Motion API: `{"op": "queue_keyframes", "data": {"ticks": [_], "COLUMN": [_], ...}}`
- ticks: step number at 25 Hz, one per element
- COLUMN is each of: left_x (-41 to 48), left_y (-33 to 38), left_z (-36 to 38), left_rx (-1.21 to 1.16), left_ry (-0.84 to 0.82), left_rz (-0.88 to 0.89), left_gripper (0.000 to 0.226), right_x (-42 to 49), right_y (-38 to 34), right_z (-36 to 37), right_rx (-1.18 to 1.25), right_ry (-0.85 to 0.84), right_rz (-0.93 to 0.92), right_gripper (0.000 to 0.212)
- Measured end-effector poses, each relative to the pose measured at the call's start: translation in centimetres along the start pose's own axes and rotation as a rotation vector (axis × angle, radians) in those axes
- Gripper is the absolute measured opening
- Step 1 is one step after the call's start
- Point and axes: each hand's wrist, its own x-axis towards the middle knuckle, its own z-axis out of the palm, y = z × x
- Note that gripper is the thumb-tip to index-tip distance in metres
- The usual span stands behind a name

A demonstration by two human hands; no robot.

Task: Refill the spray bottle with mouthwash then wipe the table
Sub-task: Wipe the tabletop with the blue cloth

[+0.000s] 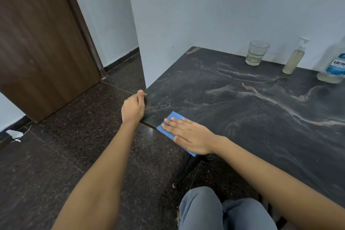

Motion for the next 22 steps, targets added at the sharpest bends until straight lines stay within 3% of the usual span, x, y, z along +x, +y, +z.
{"op": "queue_keyframes", "data": {"ticks": [8, 10, 16, 19, 22], "left_x": [1.6, 1.7, 2.3, 2.3, 2.6], "left_y": [0.2, 0.0, -0.3, -0.6, -0.6], "left_z": [0.3, 0.7, 2.5, 3.0, 2.9], "left_rx": [-0.499, -0.418, 0.252, 0.32, 0.308], "left_ry": [0.065, 0.049, -0.058, -0.143, -0.191], "left_rz": [-0.229, -0.219, -0.004, 0.149, 0.131], "left_gripper": [0.059, 0.063, 0.062, 0.058, 0.058], "right_x": [9.3, 12.4, 18.0, 18.9, 17.7], "right_y": [-0.4, 0.4, 6.0, 9.6, 13.2], "right_z": [-0.3, -0.7, -2.1, -3.4, -4.3], "right_rx": [-0.015, 0.004, 0.015, 0.02, 0.064], "right_ry": [0.021, 0.028, 0.037, 0.038, 0.068], "right_rz": [-0.027, -0.004, 0.17, 0.305, 0.421], "right_gripper": [0.051, 0.051, 0.052, 0.052, 0.053]}}
